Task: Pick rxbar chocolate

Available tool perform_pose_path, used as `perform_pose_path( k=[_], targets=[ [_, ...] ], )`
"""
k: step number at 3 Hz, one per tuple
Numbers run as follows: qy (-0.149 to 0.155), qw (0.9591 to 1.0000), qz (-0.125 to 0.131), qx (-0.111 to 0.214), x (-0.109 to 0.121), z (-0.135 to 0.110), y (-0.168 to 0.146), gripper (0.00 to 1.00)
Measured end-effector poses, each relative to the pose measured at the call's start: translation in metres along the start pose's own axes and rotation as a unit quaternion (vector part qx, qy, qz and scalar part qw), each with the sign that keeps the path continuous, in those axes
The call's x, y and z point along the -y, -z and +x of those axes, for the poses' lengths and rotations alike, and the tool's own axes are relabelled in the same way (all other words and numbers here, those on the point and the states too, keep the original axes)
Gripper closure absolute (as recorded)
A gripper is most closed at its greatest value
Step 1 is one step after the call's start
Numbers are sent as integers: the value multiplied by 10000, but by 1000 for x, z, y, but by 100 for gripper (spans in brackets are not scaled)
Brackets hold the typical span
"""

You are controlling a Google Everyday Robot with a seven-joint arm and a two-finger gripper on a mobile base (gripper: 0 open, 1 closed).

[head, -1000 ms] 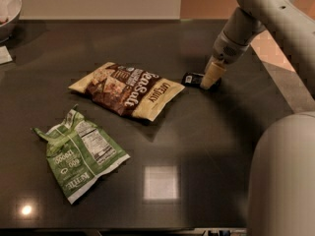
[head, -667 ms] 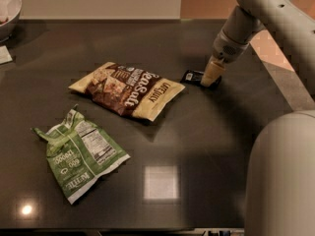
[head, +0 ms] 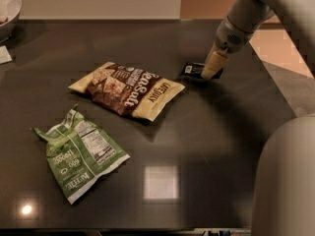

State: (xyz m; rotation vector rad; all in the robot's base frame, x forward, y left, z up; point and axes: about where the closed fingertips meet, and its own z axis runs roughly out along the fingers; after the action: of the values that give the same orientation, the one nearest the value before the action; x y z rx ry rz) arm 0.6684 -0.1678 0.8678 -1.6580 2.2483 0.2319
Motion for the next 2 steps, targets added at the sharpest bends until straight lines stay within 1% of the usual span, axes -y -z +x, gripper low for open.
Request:
perform_pose_path(
  k=[1,2],
  targets=[
    [67,9999,74,96,-2,-7,19,100],
    [228,9994,187,167,-10,-17,44,100]
  ],
)
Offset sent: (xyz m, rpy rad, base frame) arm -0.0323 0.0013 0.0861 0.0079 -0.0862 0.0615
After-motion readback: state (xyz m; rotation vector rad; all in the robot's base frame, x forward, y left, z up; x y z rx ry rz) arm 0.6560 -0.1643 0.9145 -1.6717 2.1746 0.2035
